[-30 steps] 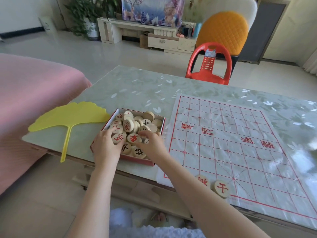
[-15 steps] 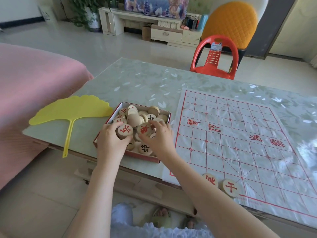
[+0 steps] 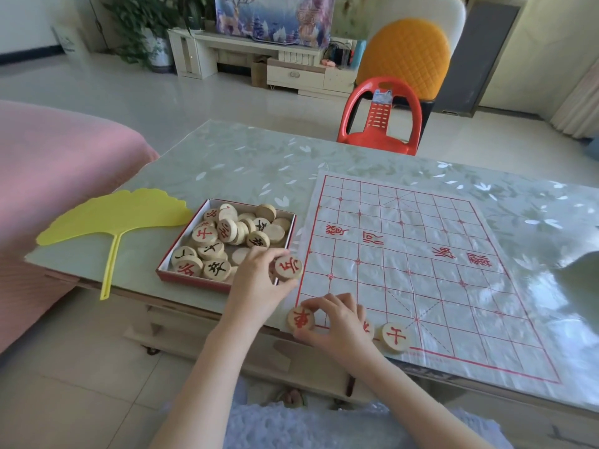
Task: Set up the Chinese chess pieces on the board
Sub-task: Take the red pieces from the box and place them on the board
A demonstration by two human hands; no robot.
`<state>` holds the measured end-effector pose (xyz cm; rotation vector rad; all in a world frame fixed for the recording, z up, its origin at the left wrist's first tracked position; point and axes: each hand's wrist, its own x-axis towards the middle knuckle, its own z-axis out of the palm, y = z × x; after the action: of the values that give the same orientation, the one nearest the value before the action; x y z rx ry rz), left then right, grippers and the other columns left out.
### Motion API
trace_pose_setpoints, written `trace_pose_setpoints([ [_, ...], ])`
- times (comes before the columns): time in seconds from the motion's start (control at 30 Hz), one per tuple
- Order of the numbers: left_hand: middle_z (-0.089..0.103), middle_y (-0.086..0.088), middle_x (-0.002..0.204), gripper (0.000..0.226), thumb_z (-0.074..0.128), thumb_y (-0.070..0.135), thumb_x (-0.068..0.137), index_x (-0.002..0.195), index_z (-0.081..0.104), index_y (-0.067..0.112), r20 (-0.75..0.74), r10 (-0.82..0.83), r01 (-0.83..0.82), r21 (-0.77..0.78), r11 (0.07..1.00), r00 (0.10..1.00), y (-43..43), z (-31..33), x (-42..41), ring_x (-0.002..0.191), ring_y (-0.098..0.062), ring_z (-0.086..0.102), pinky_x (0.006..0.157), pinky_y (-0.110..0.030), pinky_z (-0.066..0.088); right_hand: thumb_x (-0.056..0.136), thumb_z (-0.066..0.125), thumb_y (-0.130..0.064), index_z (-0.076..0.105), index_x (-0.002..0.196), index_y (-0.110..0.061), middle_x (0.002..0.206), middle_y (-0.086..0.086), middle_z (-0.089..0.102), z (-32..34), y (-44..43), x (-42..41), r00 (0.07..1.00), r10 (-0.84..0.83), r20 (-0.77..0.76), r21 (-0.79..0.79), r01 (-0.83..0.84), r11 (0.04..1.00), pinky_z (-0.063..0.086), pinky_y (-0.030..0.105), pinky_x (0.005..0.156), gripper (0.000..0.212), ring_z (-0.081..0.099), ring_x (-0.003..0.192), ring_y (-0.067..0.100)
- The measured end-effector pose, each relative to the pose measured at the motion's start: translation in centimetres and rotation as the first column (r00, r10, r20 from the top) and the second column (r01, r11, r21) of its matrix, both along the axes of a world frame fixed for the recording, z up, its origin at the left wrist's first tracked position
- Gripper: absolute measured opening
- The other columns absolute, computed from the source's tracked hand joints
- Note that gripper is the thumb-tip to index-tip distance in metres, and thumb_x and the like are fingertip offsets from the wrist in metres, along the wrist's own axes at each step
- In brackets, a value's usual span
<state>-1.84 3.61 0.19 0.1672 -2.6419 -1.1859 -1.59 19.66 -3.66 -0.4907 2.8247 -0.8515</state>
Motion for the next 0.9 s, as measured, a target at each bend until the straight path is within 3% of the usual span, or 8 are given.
trace_pose_setpoints([
  [0.17, 0.054, 0.001, 0.112, 0.047, 0.077, 0.020, 0.069, 0.113, 0.061, 0.020, -0.005, 0.046, -0.046, -0.010, 0.999, 0.999, -0.7, -0.5, -0.5, 0.102, -0.016, 0.055, 0.089, -0.025, 0.043, 0.076, 0.053, -0.063, 0.051, 0.123, -0.036, 0.128, -0.015, 0.042, -0.9, -0.8, -0.5, 0.991, 0.063, -0.114, 0.137, -0.047, 0.989, 0.016, 0.033, 0.099, 0.054, 0.021, 0.125, 0.017],
  [0.27, 0.053, 0.000, 0.113, 0.047, 0.077, 0.019, 0.070, 0.114, 0.061, 0.019, 0.007, 0.045, -0.045, -0.013, 0.999, 0.999, -1.2, -0.8, -0.9, 0.104, -0.017, 0.054, 0.090, -0.026, 0.043, 0.060, 0.026, -0.077, 0.049, 0.124, -0.038, 0.131, -0.015, 0.037, -1.3, -0.8, -0.7, 0.986, 0.086, -0.144, 0.157, -0.063, 0.986, 0.015, 0.033, 0.100, 0.078, 0.019, 0.127, 0.018],
  [0.33, 0.053, 0.001, 0.113, 0.046, 0.076, 0.021, 0.070, 0.114, 0.061, 0.020, 0.003, 0.035, -0.035, -0.010, 0.999, 0.999, -1.1, -0.9, -1.3, 0.104, -0.016, 0.054, 0.089, -0.024, 0.042, 0.055, 0.022, -0.080, 0.045, 0.128, -0.040, 0.134, -0.017, 0.033, -1.4, -0.6, -0.9, 0.989, 0.081, -0.120, 0.132, -0.065, 0.989, 0.014, 0.032, 0.101, 0.086, 0.016, 0.126, 0.015],
  [0.47, 0.052, 0.002, 0.114, 0.046, 0.074, 0.022, 0.072, 0.115, 0.060, 0.022, 0.024, -0.008, 0.008, -0.001, 1.000, 1.000, -0.2, -0.4, -3.4, 0.102, -0.013, 0.054, 0.087, -0.022, 0.043, 0.059, 0.036, -0.078, 0.046, 0.127, -0.042, 0.134, -0.018, 0.035, -0.6, 1.1, -1.8, 0.995, -0.054, -0.086, -0.050, 0.050, 0.997, 0.017, 0.031, 0.103, 0.077, 0.017, 0.125, 0.011],
  [0.57, 0.053, -0.002, 0.113, 0.047, 0.076, 0.019, 0.070, 0.114, 0.061, 0.019, 0.006, -0.047, 0.047, -0.056, 0.997, 0.999, 0.7, 0.1, -6.9, 0.103, -0.016, 0.056, 0.092, -0.027, 0.045, 0.076, 0.061, -0.056, 0.052, 0.121, -0.040, 0.132, -0.016, 0.041, 0.0, 3.4, -3.2, 0.978, -0.205, -0.047, -0.162, 0.195, 0.967, 0.018, 0.034, 0.106, 0.048, 0.019, 0.125, 0.011],
  [0.63, 0.054, -0.005, 0.113, 0.047, 0.076, 0.018, 0.069, 0.113, 0.062, 0.017, -0.001, -0.052, 0.052, -0.093, 0.994, 0.999, 1.4, 0.1, -9.3, 0.103, -0.020, 0.056, 0.093, -0.030, 0.045, 0.078, 0.065, -0.048, 0.053, 0.118, -0.040, 0.130, -0.017, 0.044, 0.2, 4.7, -3.8, 0.965, -0.262, -0.028, -0.203, 0.251, 0.946, 0.018, 0.034, 0.106, 0.043, 0.019, 0.124, 0.010],
  [0.9, 0.048, -0.003, 0.125, 0.045, 0.060, 0.037, 0.083, 0.125, 0.050, 0.022, 0.129, -0.034, 0.097, -0.529, 0.843, 0.991, 3.3, -3.0, -13.6, 0.120, -0.024, 0.039, 0.098, -0.035, 0.026, 0.080, 0.065, -0.044, 0.054, 0.116, -0.040, 0.128, -0.022, 0.043, 0.3, 5.5, -5.0, 0.958, -0.286, -0.010, -0.257, 0.274, 0.927, 0.013, 0.027, 0.098, 0.038, 0.015, 0.113, 0.000],
])
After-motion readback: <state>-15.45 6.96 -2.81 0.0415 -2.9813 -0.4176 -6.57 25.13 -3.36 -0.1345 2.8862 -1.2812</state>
